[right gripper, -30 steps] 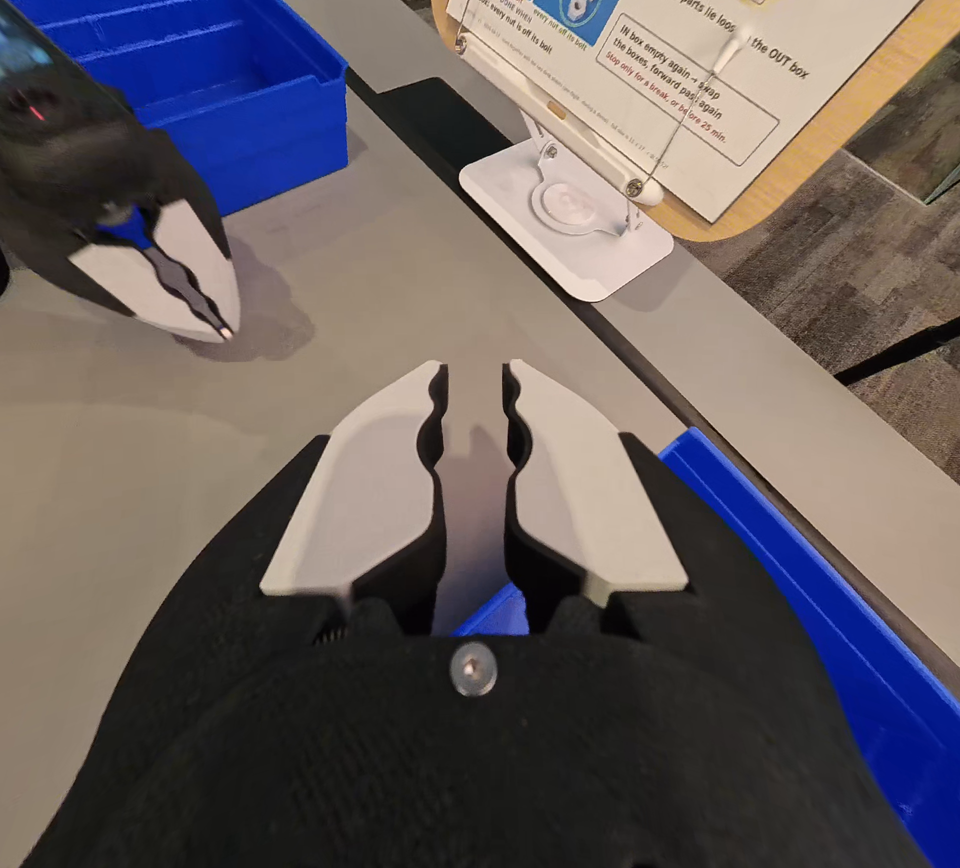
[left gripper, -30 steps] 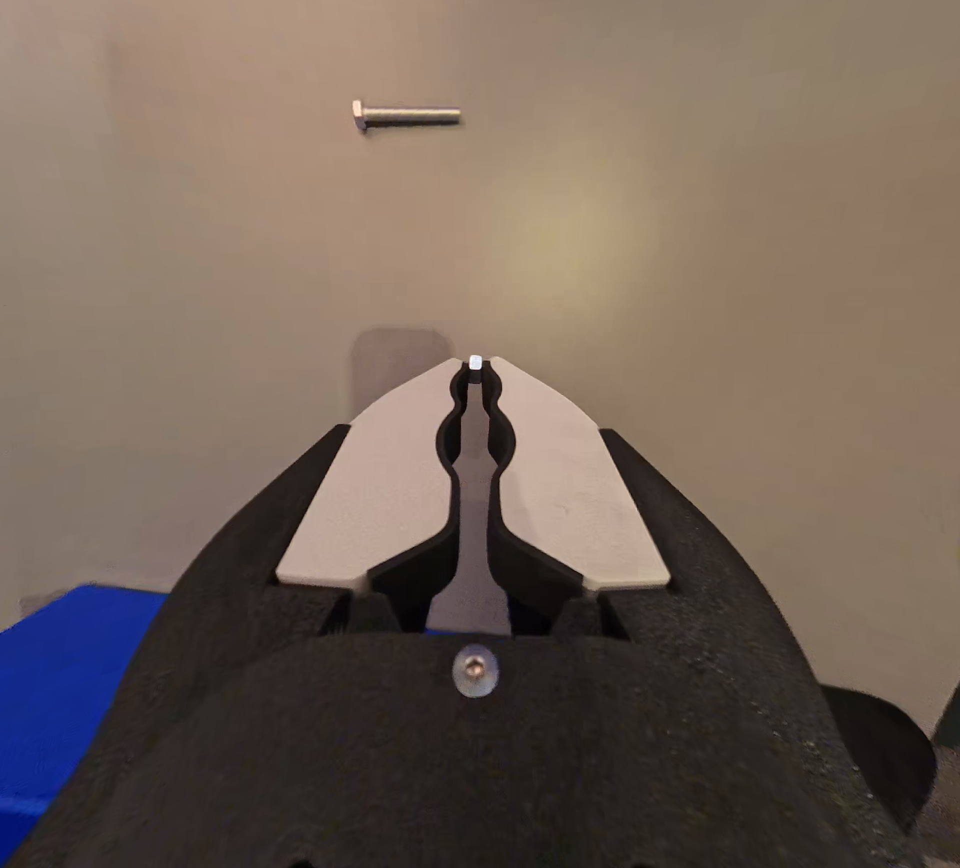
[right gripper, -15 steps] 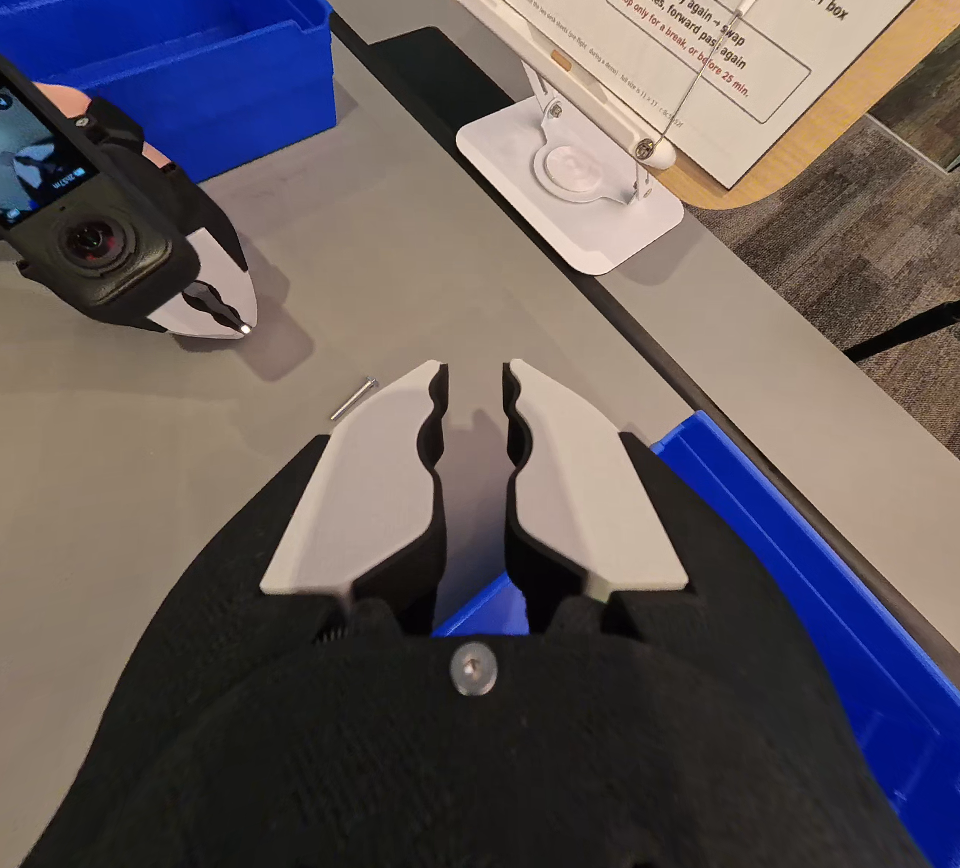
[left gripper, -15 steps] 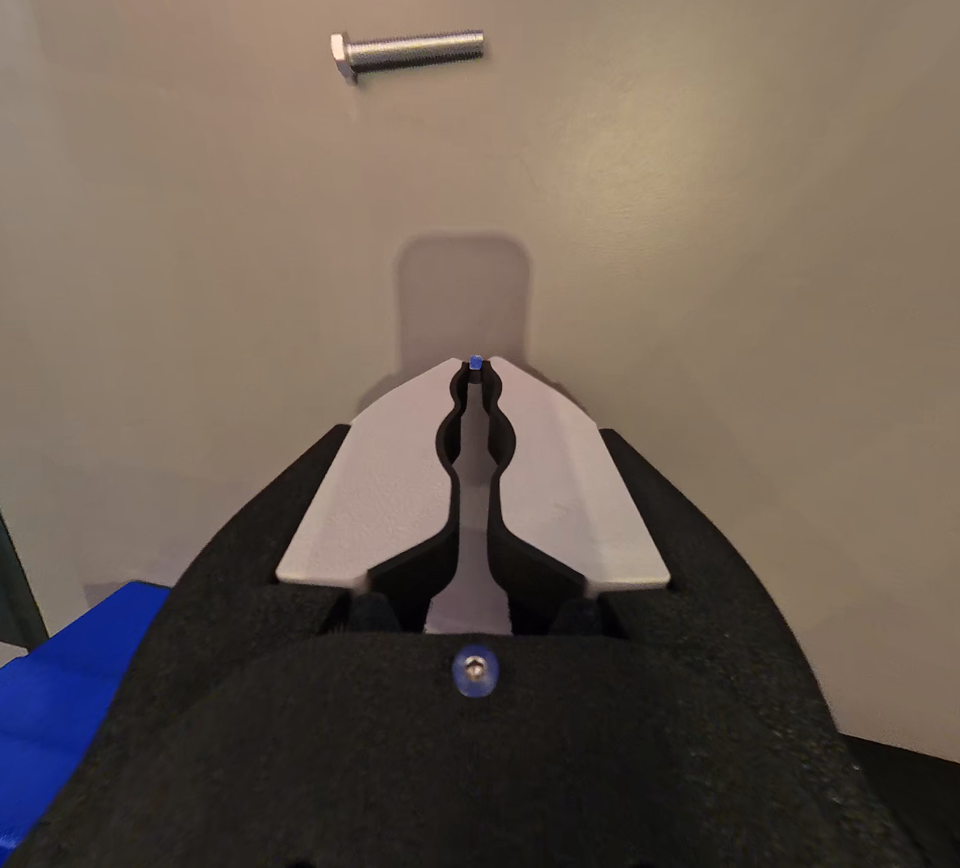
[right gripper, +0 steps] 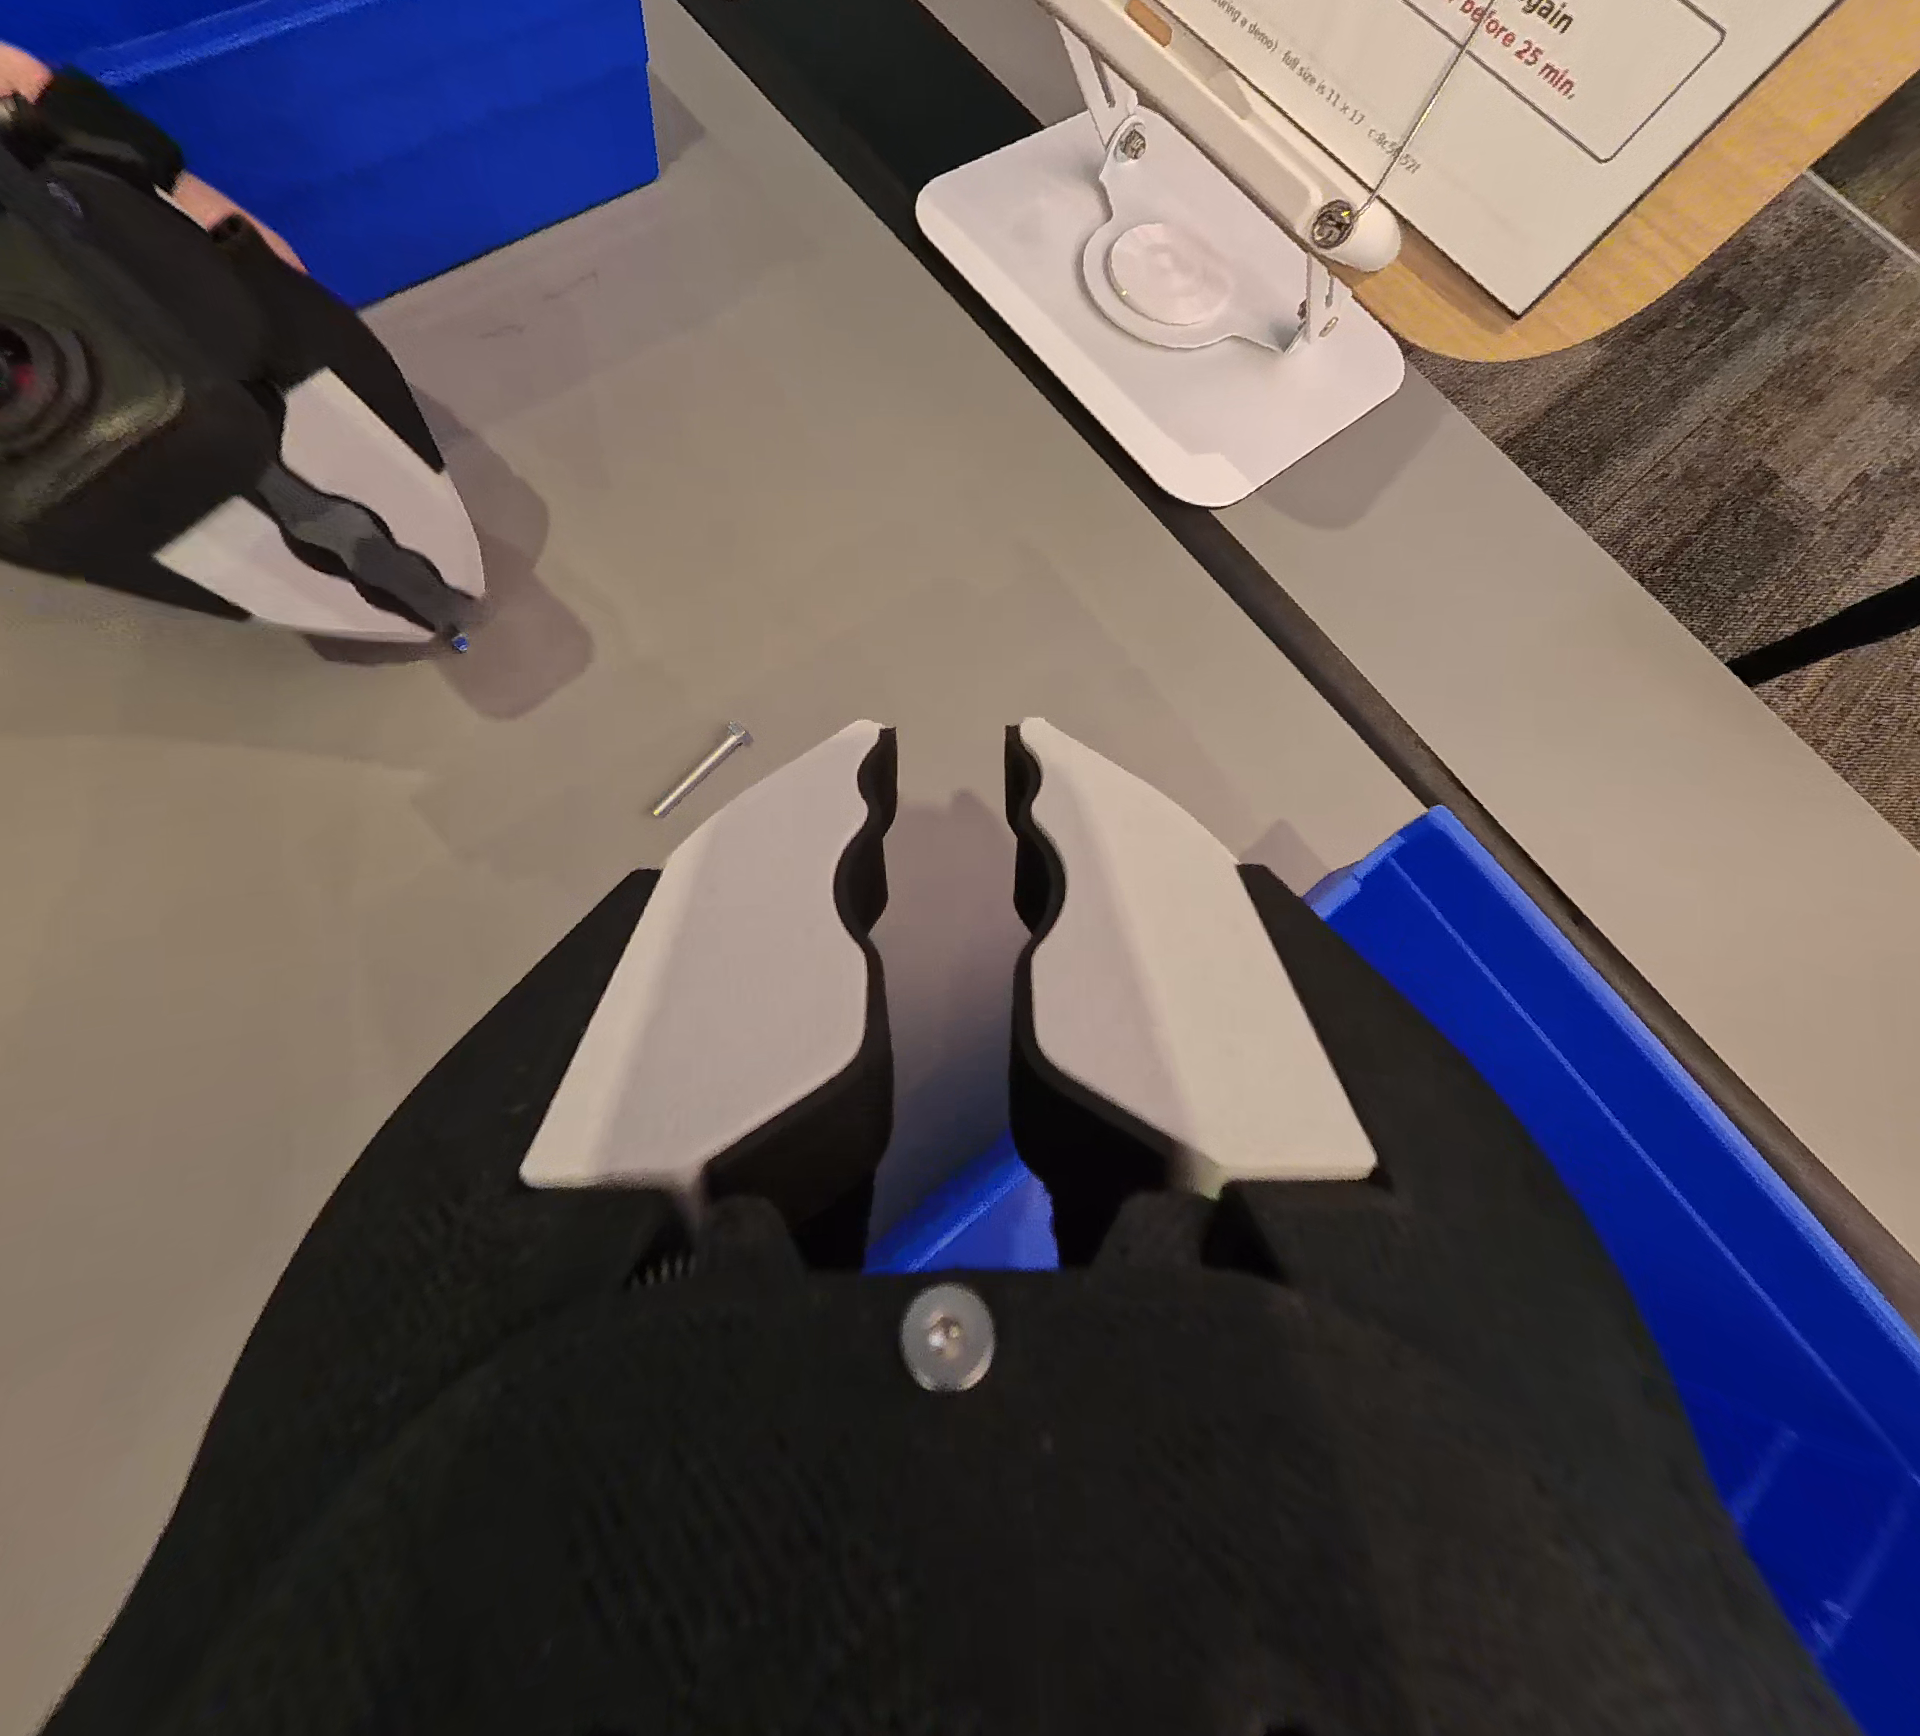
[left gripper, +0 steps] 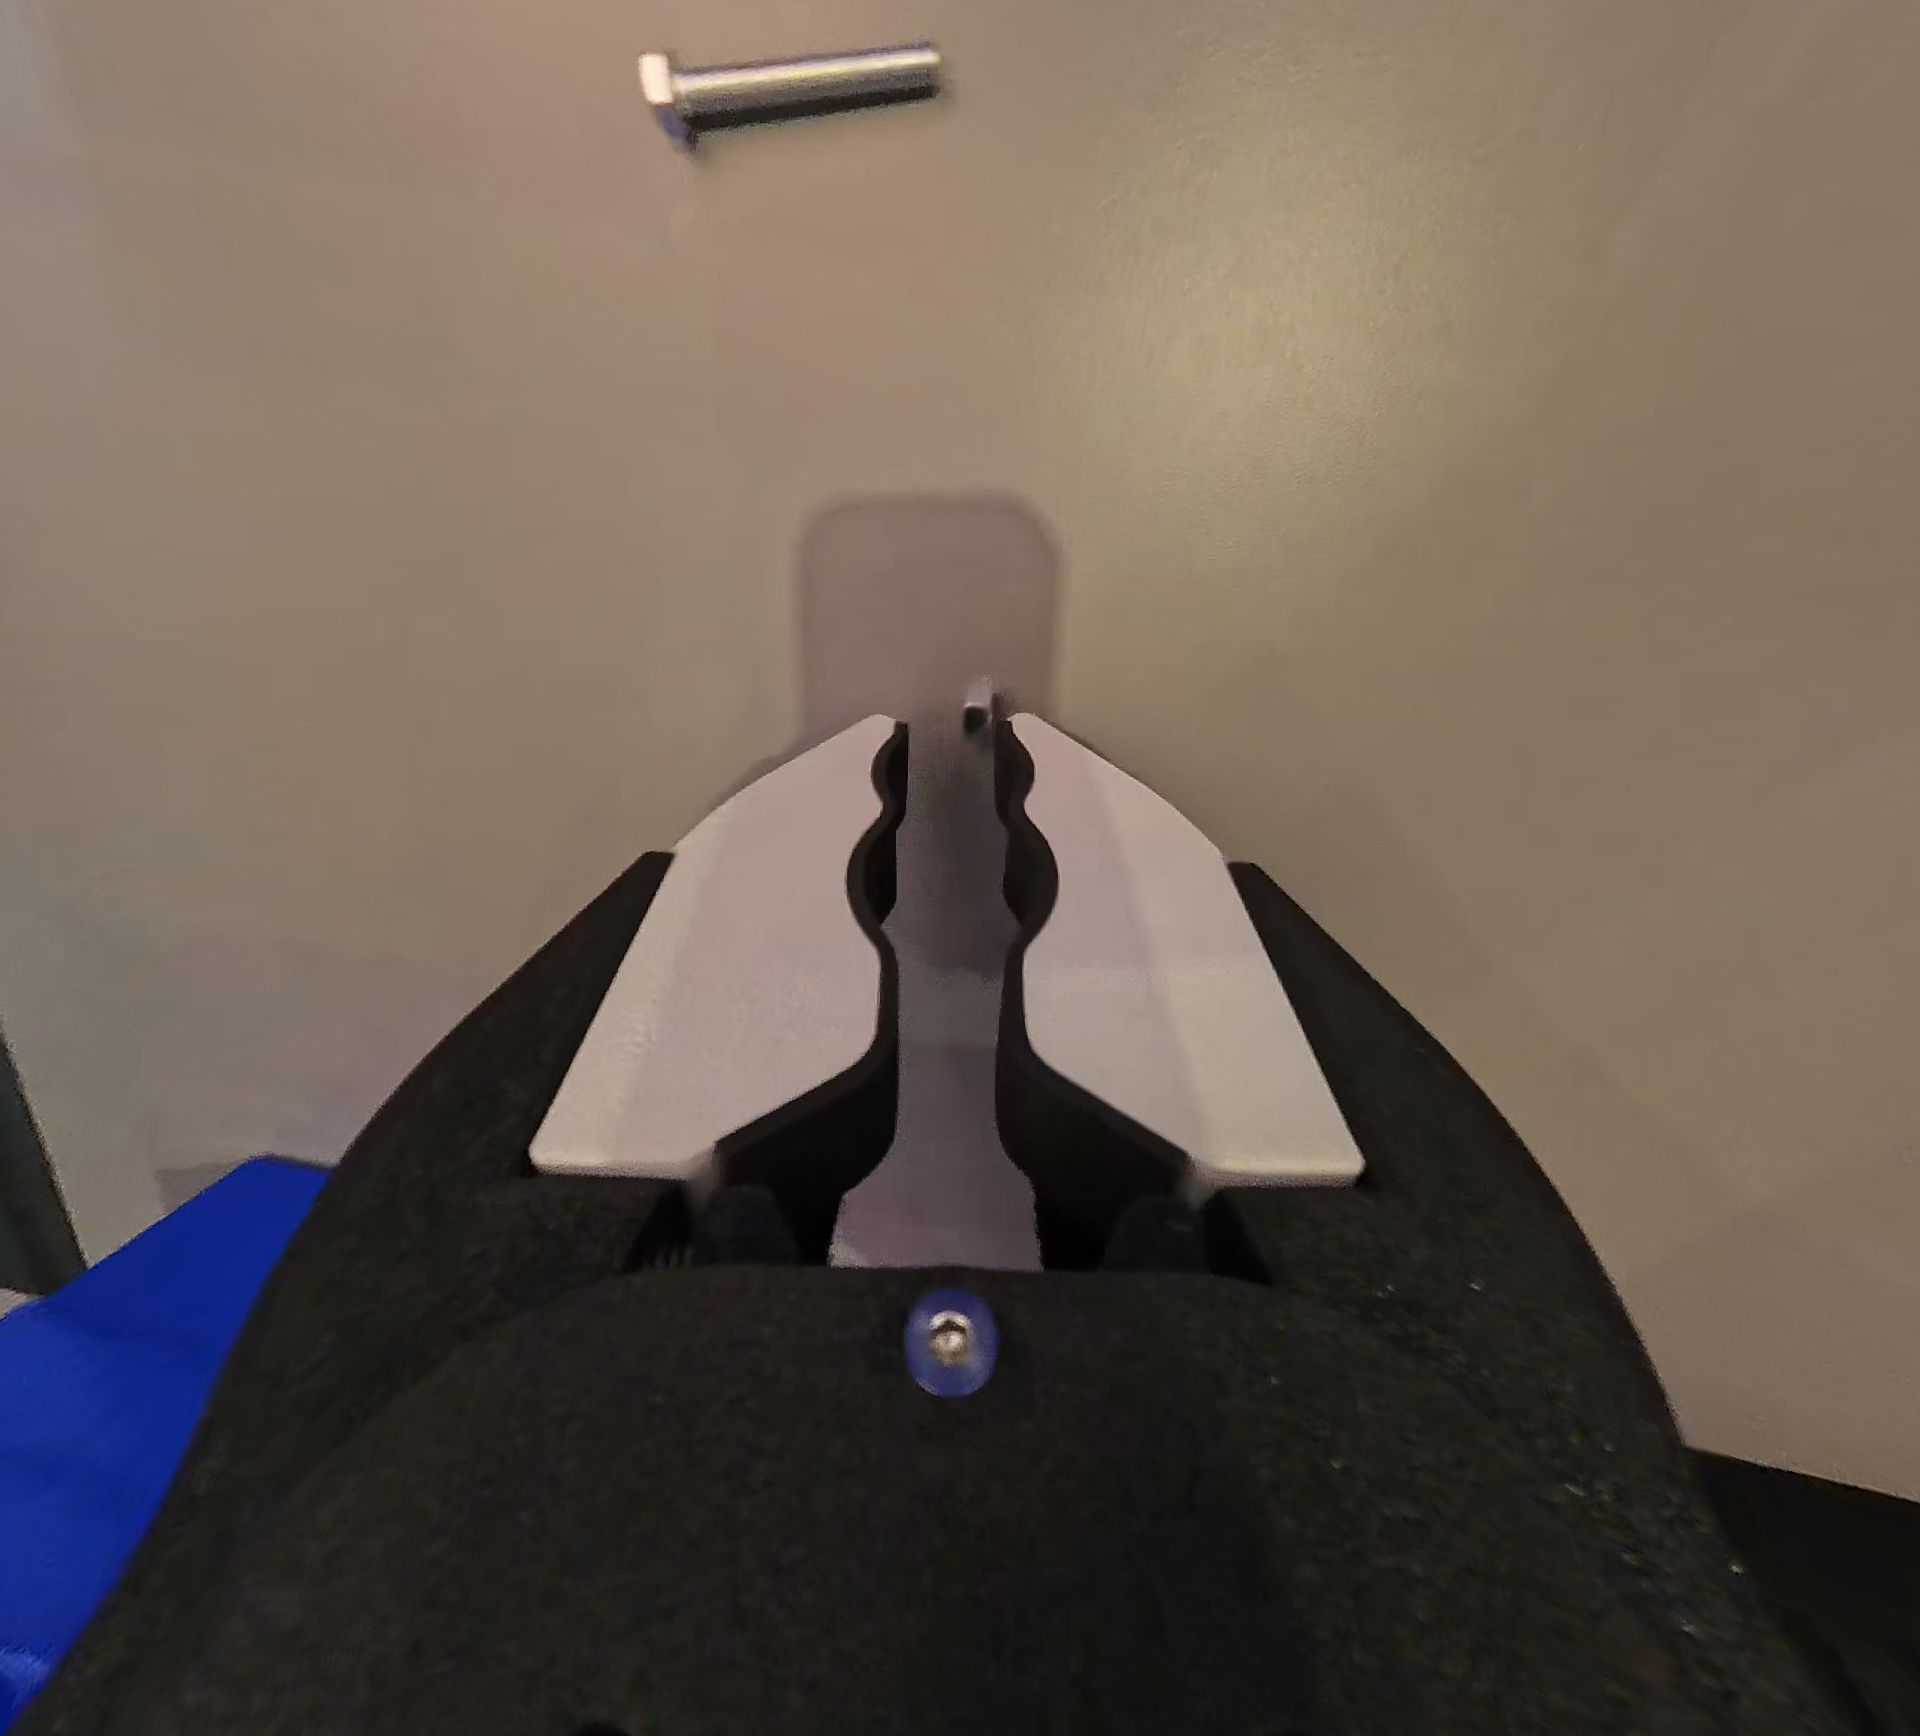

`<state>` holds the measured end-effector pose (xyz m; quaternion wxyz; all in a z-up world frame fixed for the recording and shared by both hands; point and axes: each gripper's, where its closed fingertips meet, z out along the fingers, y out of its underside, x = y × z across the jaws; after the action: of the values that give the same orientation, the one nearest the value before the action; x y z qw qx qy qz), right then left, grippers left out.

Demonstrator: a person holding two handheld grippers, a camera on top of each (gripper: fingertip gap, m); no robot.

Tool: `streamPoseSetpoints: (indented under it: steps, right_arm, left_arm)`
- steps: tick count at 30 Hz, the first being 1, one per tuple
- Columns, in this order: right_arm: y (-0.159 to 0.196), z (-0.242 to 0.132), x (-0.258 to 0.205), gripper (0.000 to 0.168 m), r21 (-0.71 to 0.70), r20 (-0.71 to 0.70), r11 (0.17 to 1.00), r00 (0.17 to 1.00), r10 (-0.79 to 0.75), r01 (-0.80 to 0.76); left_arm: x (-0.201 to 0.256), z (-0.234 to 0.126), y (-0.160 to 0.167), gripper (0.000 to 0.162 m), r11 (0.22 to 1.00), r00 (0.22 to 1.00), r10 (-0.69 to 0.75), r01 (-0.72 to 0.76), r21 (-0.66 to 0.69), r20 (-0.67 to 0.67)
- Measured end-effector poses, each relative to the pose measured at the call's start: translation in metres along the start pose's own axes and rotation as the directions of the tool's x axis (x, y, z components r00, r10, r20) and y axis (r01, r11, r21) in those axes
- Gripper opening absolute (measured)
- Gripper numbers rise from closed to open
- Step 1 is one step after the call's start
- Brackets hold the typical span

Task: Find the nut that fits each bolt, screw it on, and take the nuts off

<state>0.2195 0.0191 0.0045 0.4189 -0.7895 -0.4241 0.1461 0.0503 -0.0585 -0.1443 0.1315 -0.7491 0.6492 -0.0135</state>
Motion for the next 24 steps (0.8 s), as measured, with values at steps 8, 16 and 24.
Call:
streamPoseSetpoints:
  steps: [8,16,24]
  right_arm:
    - [0.008,0.024,-0.018,0.021,-0.070,0.059,0.983,0.983,0.175,-0.171]
    - [0.069,0.089,-0.088,0.022,-0.452,0.131,0.871,0.952,0.276,-0.190]
    - [0.088,0.108,-0.103,0.022,-0.513,0.091,0.845,0.969,0.229,-0.151]
  left_arm:
    - [-0.043,-0.088,-0.004,0.020,0.959,0.966,-0.188,0.142,0.245,0.176]
    - [-0.054,-0.221,-0.038,0.014,0.553,0.884,-0.462,0.352,0.755,-0.074]
    - [-0.034,-0.249,-0.032,0.016,0.521,0.887,-0.461,0.246,0.817,0.027]
